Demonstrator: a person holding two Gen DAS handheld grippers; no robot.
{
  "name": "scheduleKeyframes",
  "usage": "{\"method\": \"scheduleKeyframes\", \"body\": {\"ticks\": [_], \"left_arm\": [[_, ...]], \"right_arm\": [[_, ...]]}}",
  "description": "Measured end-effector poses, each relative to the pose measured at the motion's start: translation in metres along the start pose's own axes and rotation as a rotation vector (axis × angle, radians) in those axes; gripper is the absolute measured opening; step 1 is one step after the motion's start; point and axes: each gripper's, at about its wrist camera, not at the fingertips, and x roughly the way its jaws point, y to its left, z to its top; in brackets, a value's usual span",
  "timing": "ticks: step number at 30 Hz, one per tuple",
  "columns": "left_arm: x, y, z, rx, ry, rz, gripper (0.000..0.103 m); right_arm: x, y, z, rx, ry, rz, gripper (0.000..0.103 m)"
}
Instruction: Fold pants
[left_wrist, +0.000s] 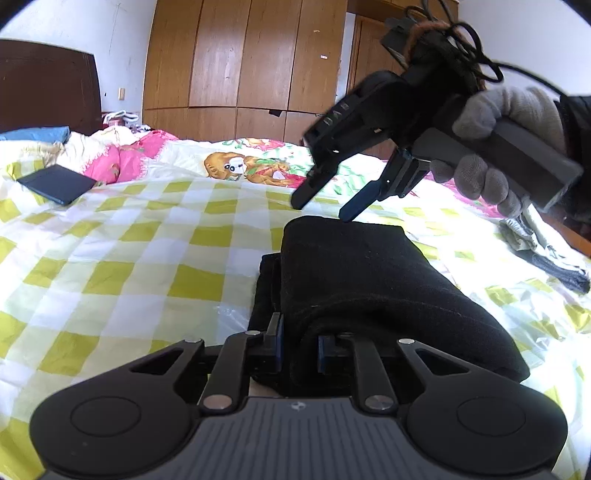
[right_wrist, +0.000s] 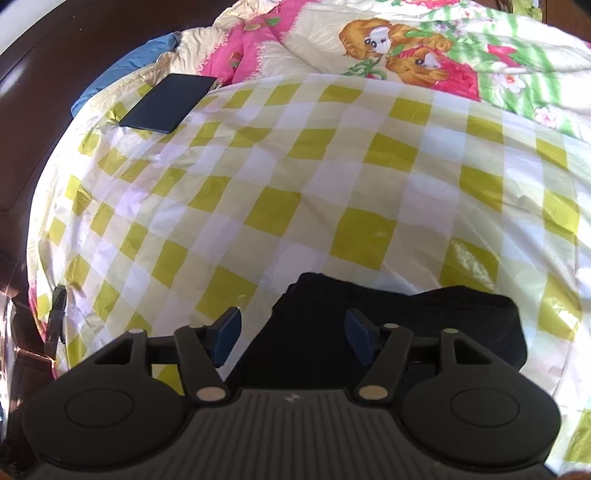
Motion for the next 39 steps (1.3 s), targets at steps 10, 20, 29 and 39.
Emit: {"method": "scheduleKeyframes", "body": {"ticks": [10, 20, 29, 39], "left_arm": [[-0.002, -0.009, -0.005, 0.071, -0.022, 0.025, 0.03], [-0.042, -0.013, 0.013, 0.029, -0.179, -0.062, 0.028], [-0.017, 0.03, -0.002, -0.092, -0.073, 0.012, 0.026], [-0.015, 0.029, -0.007, -0.077, -0.074, -0.009, 0.026]], "right_arm": [[0.032, 0.022, -0.01, -0.096, 0.073, -0.212, 0.023], [-0.072, 0.049, -0.008, -0.079, -0.153, -0.035, 0.001], [-0.002, 0.041, 0.005, -0.053, 0.008, -0.143, 0.037], [0.026, 0.042, 0.011, 0.037, 0.109, -0.264, 0.056]]}}
